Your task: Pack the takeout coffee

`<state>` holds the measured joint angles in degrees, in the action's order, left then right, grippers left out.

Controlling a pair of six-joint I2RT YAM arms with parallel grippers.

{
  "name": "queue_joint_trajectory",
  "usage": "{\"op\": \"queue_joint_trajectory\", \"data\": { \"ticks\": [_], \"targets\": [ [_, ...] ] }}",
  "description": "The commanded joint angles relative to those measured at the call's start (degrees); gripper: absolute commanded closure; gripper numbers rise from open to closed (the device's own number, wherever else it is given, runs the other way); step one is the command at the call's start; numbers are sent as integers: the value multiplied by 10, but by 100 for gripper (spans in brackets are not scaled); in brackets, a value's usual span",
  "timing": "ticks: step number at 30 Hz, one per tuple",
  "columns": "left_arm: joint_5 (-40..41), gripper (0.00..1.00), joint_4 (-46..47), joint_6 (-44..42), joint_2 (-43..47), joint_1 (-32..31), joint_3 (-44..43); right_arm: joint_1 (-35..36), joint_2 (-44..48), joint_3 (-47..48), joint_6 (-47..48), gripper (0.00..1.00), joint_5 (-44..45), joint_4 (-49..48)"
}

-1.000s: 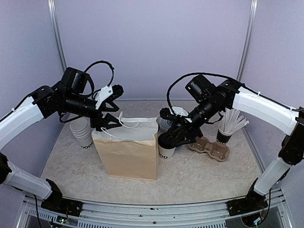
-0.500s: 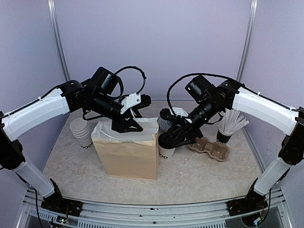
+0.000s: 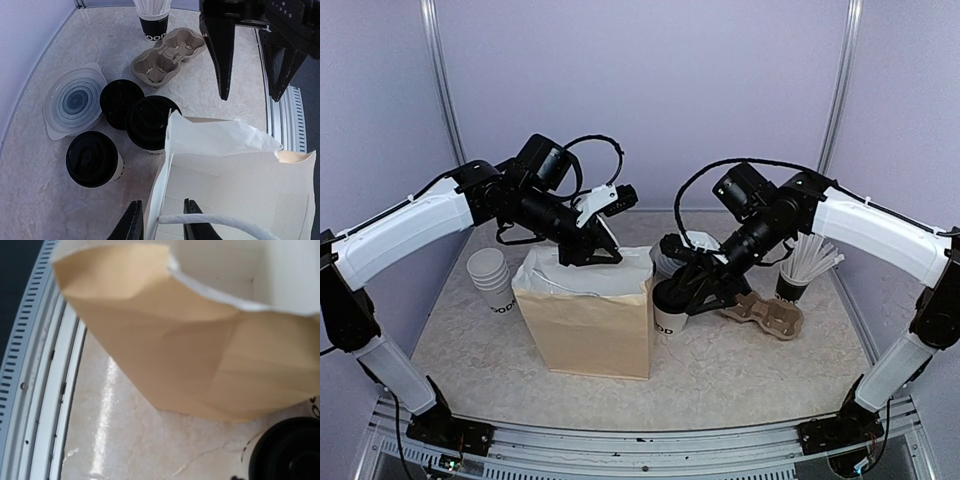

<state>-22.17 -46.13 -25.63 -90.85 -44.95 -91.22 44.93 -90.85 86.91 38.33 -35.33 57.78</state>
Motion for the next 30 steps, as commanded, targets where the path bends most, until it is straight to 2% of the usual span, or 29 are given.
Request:
{"op": "queue_joint_trajectory", "data": {
  "ticks": [1, 10, 15, 22, 30],
  "targets": [
    [-21, 74, -25, 45, -3, 15, -19, -5, 27, -10, 5, 41, 1, 10],
    [-53, 89, -29, 67, -9, 28, -24, -31, 41, -49, 3, 43, 32, 1],
    [-72, 99, -31, 82, -18, 29, -40, -77, 51, -91, -24, 48, 95, -35],
    [-74, 100, -46, 103, -18, 13, -42, -103, 46, -174, -55, 55, 229, -81],
    [-86, 100, -55, 107, -13, 3, -30, -153, 9, -210, -88, 55, 302, -102]
  ]
}}
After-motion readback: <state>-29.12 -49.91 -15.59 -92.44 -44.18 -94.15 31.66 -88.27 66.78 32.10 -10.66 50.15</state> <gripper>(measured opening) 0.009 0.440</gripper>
